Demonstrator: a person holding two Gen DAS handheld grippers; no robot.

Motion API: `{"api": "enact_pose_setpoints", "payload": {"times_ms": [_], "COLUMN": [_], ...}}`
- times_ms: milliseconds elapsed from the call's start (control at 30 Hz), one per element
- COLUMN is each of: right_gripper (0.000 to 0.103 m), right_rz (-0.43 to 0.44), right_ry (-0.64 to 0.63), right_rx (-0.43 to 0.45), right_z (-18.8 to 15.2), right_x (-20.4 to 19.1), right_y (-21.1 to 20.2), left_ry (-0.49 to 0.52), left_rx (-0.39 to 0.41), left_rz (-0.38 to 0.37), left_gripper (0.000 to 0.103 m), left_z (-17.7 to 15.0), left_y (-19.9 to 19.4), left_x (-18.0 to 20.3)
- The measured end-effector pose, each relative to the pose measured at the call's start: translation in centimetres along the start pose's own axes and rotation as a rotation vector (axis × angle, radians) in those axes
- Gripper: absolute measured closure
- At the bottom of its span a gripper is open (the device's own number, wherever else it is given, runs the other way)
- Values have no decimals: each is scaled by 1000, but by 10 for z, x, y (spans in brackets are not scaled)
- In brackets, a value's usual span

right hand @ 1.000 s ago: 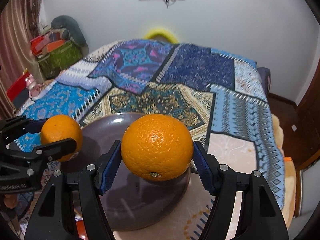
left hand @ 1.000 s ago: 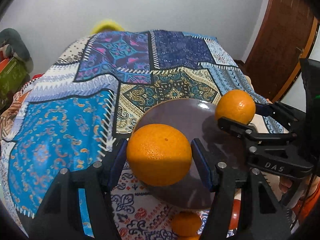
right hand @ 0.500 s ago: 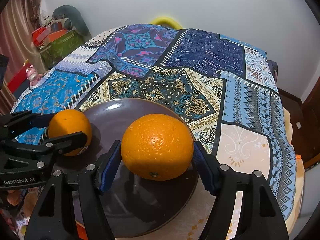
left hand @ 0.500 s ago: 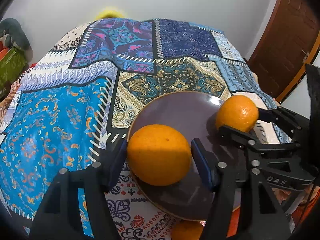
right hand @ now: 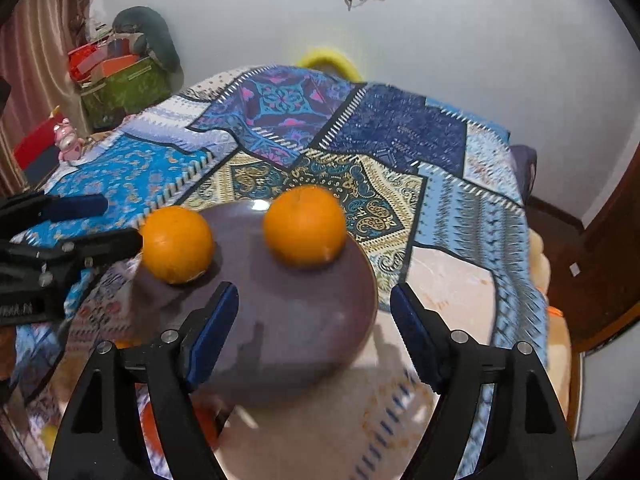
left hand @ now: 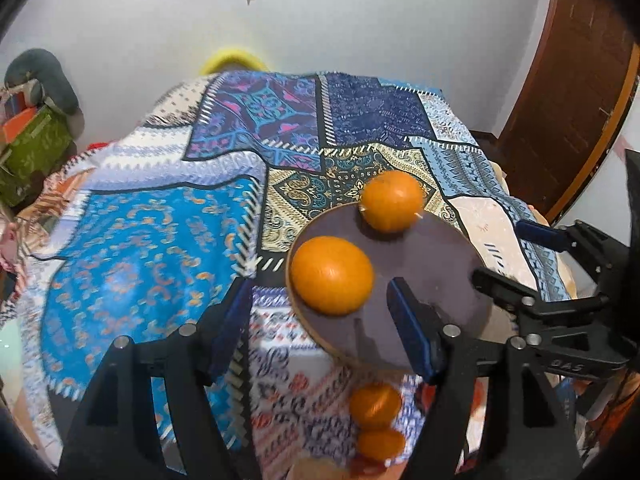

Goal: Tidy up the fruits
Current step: 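Lower both oranges onto the plate and open both tools, then move the right tool to a yellow cylinder while the left tool grasps another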

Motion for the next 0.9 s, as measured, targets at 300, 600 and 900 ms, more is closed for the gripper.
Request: {"api": "enact_pose_setpoints", "payload": {"times_ms": [300, 600, 900], "right_gripper": [20, 18, 10], "right_rz": [-8, 12, 55], "right_ry": [-20, 50, 106], "right_rx": [76, 80, 13], "right_z": [-31, -81, -131], "right_x": [-28, -47, -70], "right_y": [-82, -129, -126], "left_ry": [21, 63, 83], "left_rx": [47, 28, -95], "left_rz": [29, 18, -55], "left_gripper": [33, 30, 29], "left_z": [-33, -92, -156], "left_y": [-72, -107, -89], "left_x": [-17, -16, 4]}}
Point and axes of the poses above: each gripper's, at about its wrist camera, not at the fingertips, and y roughly the way its jaws point, x to its right, z to its top, the point moved 10 cm from there along y, roughly the way its jaws point, and after that the axes turned 10 degrees about z, right-handed, at the moved point
